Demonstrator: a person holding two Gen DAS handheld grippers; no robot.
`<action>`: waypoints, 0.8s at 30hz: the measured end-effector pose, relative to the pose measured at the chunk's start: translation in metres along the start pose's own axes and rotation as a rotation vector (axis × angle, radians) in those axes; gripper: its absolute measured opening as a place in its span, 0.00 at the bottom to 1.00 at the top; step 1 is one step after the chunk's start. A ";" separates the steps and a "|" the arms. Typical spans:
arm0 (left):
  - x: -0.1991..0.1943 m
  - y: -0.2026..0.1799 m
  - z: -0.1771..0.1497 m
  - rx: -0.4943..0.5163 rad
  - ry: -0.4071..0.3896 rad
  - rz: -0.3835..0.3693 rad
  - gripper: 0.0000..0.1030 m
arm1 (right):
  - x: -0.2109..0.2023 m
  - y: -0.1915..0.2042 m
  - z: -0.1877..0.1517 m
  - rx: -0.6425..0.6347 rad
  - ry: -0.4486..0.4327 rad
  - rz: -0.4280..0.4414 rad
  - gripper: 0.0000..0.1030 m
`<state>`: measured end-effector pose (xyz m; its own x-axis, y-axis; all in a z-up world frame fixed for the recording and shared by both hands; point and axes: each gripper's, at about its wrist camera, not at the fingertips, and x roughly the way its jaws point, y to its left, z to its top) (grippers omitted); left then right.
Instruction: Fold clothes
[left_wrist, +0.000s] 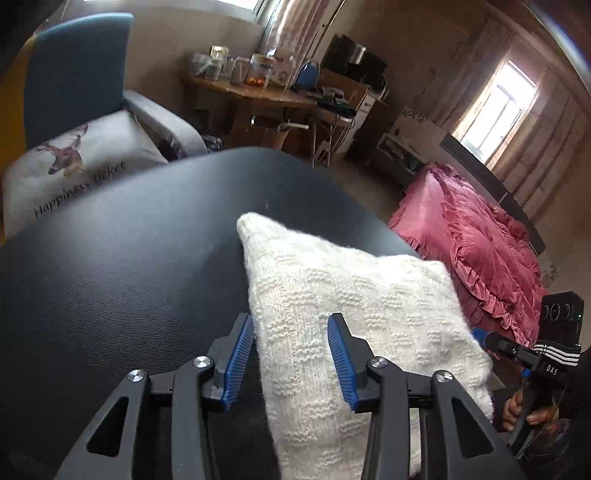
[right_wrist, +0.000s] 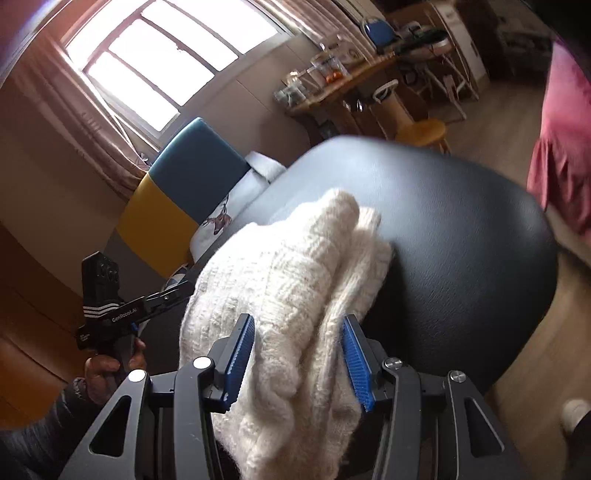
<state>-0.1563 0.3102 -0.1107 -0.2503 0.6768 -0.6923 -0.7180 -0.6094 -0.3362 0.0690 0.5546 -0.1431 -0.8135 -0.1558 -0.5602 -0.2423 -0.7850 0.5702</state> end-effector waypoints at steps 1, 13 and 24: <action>-0.008 -0.008 -0.004 0.026 -0.019 -0.008 0.40 | -0.010 0.010 0.001 -0.047 -0.024 -0.003 0.49; 0.027 -0.046 -0.062 0.074 0.090 0.067 0.41 | 0.032 0.021 -0.023 -0.123 0.142 -0.086 0.23; -0.050 -0.086 -0.057 0.079 -0.056 0.372 0.41 | -0.012 0.052 -0.024 -0.152 -0.015 -0.165 0.20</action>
